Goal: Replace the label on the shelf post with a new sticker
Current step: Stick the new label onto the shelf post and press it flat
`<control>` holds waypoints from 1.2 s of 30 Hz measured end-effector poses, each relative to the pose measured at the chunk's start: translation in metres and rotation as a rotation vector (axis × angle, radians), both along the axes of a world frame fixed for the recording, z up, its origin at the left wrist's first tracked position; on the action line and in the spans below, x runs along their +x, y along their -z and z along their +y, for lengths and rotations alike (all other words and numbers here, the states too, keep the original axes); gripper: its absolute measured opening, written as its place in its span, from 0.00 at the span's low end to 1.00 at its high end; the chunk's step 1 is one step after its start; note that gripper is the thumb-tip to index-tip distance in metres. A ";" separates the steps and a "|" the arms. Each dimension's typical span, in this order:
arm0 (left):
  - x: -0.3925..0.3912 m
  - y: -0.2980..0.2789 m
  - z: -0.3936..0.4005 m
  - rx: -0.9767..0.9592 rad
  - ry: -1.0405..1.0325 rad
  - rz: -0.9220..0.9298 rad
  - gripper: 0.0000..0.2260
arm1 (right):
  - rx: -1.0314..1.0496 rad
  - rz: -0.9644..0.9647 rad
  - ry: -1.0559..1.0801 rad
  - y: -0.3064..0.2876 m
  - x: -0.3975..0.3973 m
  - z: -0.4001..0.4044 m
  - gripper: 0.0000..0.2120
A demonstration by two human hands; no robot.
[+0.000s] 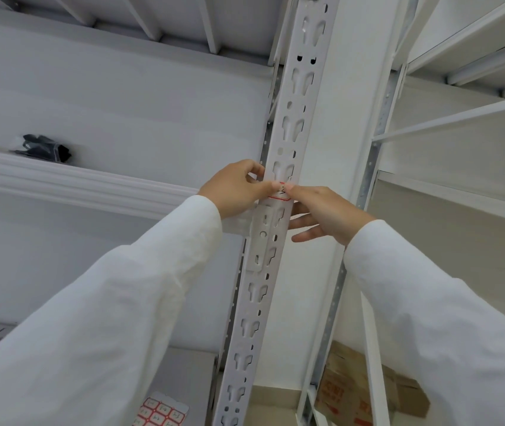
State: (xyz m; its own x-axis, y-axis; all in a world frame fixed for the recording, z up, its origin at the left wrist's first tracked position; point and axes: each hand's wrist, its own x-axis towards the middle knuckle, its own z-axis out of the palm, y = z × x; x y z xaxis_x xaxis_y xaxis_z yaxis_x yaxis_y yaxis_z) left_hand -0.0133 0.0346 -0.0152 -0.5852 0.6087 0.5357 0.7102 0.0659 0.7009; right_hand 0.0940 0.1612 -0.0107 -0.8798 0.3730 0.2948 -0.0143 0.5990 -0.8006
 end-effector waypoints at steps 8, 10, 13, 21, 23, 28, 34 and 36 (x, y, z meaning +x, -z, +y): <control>0.004 -0.001 -0.007 -0.036 0.045 -0.002 0.15 | 0.045 0.064 -0.070 0.013 0.000 0.006 0.06; 0.004 -0.001 -0.008 -0.058 0.064 -0.008 0.15 | 0.045 0.051 -0.070 0.012 -0.001 0.007 0.07; 0.002 -0.002 -0.009 -0.074 0.072 -0.016 0.17 | 0.030 0.026 -0.068 0.007 0.001 0.006 0.10; 0.002 -0.006 -0.015 -0.135 0.110 -0.054 0.18 | 0.193 0.145 0.182 0.008 -0.014 -0.012 0.12; 0.001 -0.006 -0.014 -0.134 0.093 -0.049 0.18 | 0.153 0.105 0.127 0.004 -0.012 -0.009 0.07; 0.001 -0.005 -0.014 -0.120 0.085 -0.042 0.17 | 0.137 0.009 -0.005 -0.001 -0.003 0.004 0.05; 0.004 -0.004 -0.010 -0.072 0.066 -0.040 0.15 | 0.077 -0.060 -0.028 -0.006 0.004 0.003 0.13; 0.006 -0.001 -0.006 -0.027 0.032 -0.016 0.15 | 0.091 -0.025 0.049 -0.006 0.000 -0.003 0.21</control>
State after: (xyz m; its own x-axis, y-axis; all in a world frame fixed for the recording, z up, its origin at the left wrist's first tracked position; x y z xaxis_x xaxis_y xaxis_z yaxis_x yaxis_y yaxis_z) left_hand -0.0071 0.0281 -0.0141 -0.5740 0.6411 0.5095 0.7008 0.0627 0.7106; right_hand 0.0942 0.1586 -0.0049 -0.8687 0.3883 0.3075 0.0361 0.6689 -0.7424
